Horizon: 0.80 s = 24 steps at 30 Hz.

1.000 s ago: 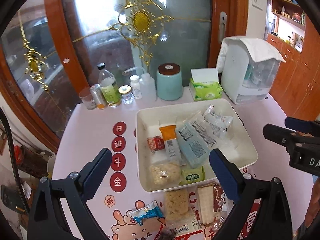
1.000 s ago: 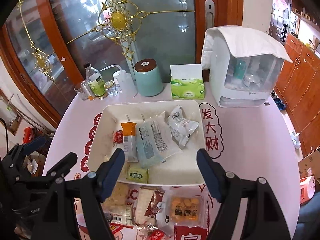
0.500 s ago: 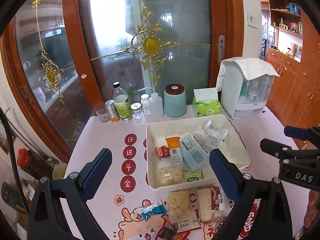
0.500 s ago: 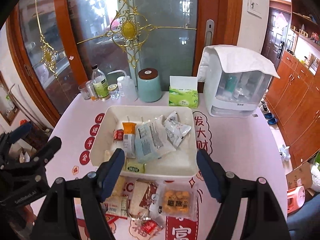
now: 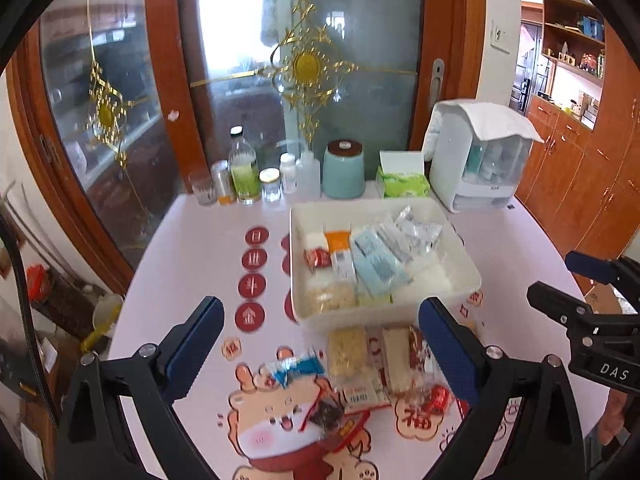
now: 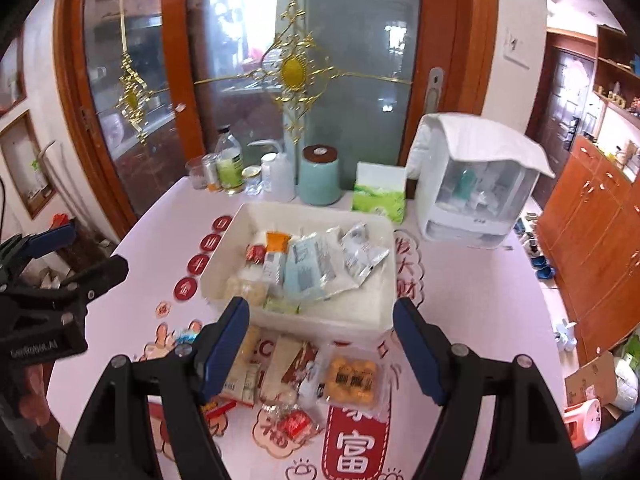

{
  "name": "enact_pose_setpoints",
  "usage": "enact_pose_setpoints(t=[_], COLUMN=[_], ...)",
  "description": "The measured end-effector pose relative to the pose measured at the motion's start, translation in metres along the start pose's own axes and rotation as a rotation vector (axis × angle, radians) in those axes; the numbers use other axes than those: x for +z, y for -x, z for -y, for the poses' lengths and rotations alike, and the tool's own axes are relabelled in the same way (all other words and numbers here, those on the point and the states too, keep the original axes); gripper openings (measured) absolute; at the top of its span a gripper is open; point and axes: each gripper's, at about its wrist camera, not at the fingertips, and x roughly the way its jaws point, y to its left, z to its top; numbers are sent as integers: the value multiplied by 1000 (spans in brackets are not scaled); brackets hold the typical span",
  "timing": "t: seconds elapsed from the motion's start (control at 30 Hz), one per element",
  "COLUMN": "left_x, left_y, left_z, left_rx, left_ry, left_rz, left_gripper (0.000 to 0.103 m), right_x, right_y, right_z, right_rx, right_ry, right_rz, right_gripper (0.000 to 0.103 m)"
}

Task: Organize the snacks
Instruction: 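Move both tools back toward the remaining snacks on the table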

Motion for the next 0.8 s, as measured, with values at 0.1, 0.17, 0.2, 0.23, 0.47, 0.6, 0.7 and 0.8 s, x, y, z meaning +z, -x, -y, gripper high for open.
enact_pose_setpoints(t=[0.1,0.17,0.2,0.23,0.47,0.6,0.7,0.8], left_x=[-21,-37,-43,-49,-100,-123,-138,-149], left_y=[-8,-14,-18,-21,-67,-92,-112,-132], left_z=[-7,-11,-12,-14,-27,-29,-29,-33], left_rx=[-3,2,6,8,14,19,25,24], left_ry=[9,10,12,14,40,33,17,15], left_rz=[-33,-59,-69,-80,-195,-250,-290,-330], left_gripper=[98,98,98,98,98,98,98,98], right_x=[-22,-40,-47,-57,-116,-143,-156,-164], right_y=[-6,-16,-19,-25,-69,-94,-111,-123], right_z=[-2,-1,-2,-1,-1,-3,-2,-2], right_rx=[14,32,41,50,71,73,74,77], right_ry=[25,31,29,24,16,6,-11,-24], right_rz=[-23,-52,-65,-84,-209,-279,-322,-353], right_gripper=[75,75,75,75,74,73,72,71])
